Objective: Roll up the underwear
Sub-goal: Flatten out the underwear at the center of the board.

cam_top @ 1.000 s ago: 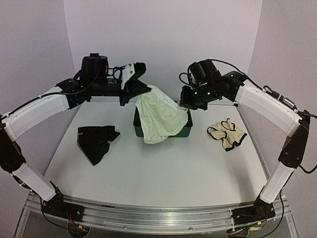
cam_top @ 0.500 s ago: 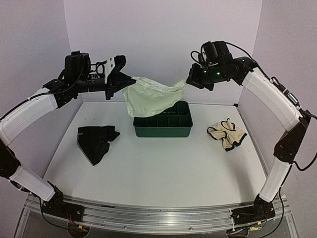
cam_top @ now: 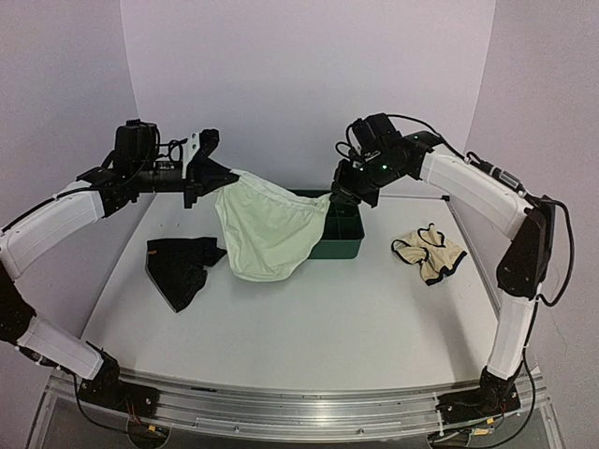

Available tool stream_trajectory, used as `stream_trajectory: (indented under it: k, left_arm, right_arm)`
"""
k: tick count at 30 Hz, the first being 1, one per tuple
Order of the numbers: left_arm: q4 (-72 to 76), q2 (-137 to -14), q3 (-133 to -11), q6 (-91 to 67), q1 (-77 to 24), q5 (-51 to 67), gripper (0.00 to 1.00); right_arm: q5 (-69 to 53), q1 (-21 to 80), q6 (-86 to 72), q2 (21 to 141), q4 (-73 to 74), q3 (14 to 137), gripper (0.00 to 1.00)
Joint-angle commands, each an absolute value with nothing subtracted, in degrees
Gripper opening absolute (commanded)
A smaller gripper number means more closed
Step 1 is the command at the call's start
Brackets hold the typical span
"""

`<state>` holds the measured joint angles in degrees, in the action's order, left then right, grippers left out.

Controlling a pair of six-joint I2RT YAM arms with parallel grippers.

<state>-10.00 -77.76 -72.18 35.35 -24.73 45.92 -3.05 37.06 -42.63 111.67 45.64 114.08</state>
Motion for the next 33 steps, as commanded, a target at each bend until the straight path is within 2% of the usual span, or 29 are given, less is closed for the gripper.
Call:
stream_trajectory:
  k: [1,5,8,12,16,20,25,33]
  left_arm:
    - [-9.6,-75.1,-70.5,40.2,-24.1,50.6,0.0]
    - [-7.5,-72.0,-60.3,39.9,-25.2,52.4,0.0]
    - [-8.0,-68.9,-51.6,44.2,-30.0,51.5,0.0]
    - [-8.7,-66.5,-41.5,46.8,-38.5,49.2,0.0]
    - [-11.8,-68.3,-35.7,49.9,-41.7,49.9,0.0]
    - [-15.3,-70.3,-32.7,55.8,-42.8,51.0,0.0]
    - [-18.9,-72.5,-32.3,60.1,-49.7,49.1,0.0]
    - [-15.4,-77.9,-38.1,49.9,-57.7,44.4,0.0]
  right_arm:
    - [-6.1,37.2,-44.8,111.1,44.3,114.1,0.0]
    - [-8.4,37.2,-46.3,108.2,42.1,103.4,0.0]
    - [-13.0,37.6,-47.9,106.5,37.0,93.0,0.0]
    - [-13.1,38.0,-46.5,105.5,34.5,78.6,0.0]
    - [-14.0,38.2,-44.9,106.2,33.5,70.4,0.0]
    - [-14.7,38.6,-43.4,106.6,33.0,68.7,0.0]
    - [-14.3,38.6,-42.5,107.6,33.1,68.8,0.0]
    - [-14.6,39.0,-39.5,108.6,33.1,68.9,0.0]
